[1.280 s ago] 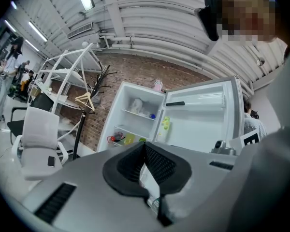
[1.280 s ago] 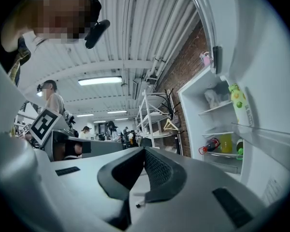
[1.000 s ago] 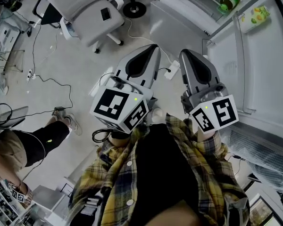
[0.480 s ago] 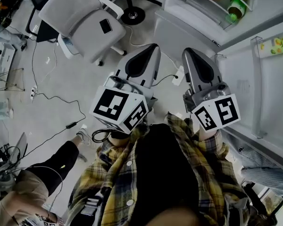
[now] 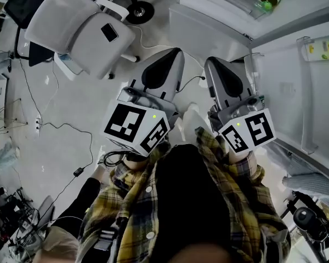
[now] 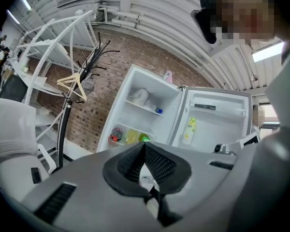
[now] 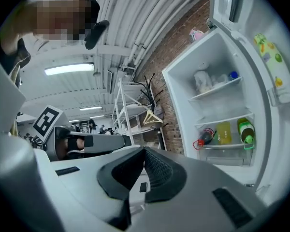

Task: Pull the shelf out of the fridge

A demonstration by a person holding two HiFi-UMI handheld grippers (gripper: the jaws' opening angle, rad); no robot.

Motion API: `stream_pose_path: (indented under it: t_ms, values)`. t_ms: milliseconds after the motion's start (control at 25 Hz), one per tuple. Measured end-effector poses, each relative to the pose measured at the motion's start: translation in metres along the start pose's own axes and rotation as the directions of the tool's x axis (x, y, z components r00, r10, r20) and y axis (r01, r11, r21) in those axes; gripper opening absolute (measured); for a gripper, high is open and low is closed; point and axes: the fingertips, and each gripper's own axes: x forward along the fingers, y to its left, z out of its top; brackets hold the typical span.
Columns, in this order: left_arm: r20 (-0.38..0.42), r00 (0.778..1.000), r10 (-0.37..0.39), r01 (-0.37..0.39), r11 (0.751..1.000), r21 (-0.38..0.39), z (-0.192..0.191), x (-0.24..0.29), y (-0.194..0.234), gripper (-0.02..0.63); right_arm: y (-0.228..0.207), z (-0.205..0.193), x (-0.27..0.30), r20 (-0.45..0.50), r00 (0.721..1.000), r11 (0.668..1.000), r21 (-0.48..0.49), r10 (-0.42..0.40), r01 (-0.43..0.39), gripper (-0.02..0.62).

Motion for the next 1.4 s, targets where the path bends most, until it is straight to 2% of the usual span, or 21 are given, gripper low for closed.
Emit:
stream_pose_path:
  t_ms: [320,840,1200,1400]
  values:
    - [-0.019,0.999,-0.031,0.031,0.999,-0.009,-0.003,0.038,-0.001,0.003,-0.041,0.005,0.006,0.001,0.999,0.999,0.021,-0.037,0.037,0.018]
    - [0.103,0.995,-0.005,0.0,0.999,0.048,0.051,0.114,-0.006,0.003,-0.115,0.064,0.029,0.093,0.996,0.999,-0.04,0.012,-0.009,0.018]
    - [0.091,0.996,-0.005,0.001,0.999,0.048,0.055,0.142,-0.009,0.003,-0.146,0.071,0.029,0.1,0.995,1.0,-0.006,-0.003,0.003,0.018]
    - [0.07,0.996,-0.047,0.044,0.998,0.045,0.056,0.158,-0.001,0.003,-0.158,0.069,0.036,0.1,0.993,0.998,0.017,-0.054,0.053,0.018]
